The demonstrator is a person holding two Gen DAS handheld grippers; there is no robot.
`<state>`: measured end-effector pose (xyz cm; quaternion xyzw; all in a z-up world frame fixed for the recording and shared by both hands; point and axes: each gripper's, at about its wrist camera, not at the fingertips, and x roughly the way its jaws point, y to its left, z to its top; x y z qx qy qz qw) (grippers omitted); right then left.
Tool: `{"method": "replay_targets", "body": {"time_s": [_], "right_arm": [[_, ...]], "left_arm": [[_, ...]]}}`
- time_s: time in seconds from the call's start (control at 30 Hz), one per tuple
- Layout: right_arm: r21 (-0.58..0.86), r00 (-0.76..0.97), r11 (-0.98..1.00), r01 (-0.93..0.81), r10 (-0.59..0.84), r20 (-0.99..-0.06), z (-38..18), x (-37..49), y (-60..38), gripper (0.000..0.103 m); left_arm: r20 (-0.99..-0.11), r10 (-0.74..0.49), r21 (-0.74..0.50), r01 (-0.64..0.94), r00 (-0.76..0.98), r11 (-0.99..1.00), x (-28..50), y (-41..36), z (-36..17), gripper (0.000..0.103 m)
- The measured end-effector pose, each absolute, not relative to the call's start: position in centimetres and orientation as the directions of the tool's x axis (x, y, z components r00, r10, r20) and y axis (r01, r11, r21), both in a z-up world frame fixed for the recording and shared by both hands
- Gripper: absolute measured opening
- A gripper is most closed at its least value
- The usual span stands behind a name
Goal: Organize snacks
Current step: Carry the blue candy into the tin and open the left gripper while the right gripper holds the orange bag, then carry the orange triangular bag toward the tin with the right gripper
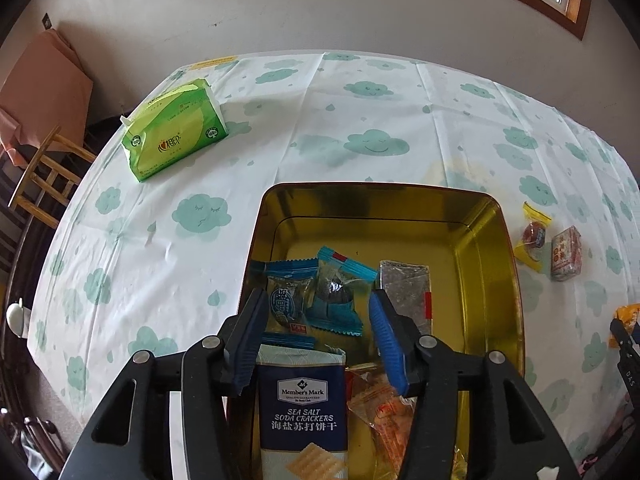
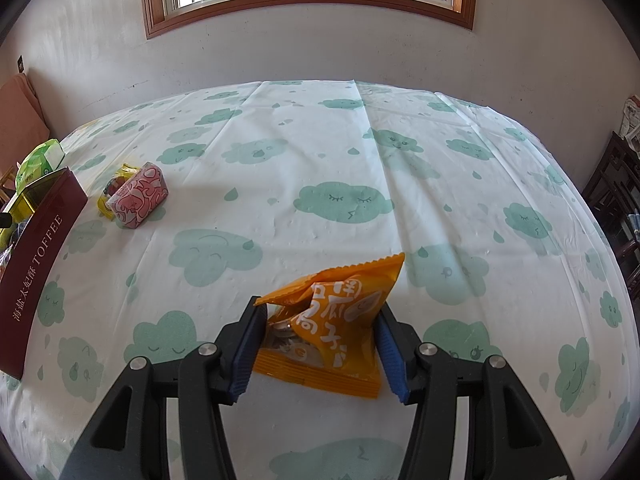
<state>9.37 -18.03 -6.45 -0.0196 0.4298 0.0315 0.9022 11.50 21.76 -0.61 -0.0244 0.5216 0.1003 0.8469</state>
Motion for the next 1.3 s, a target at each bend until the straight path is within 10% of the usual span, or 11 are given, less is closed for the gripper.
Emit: {"method": "replay_targets", "body": {"time_s": [1.3], "right_arm": [[0.055,0.589,0.975,-0.214,0.174,-0.789,-3.1,6.9,-10.6,0.048]], "left_arm": [[-0.788,0.175,0.034,-0.243,0.590,0.969,-0.5,20.8,1.8,0.085]]}}
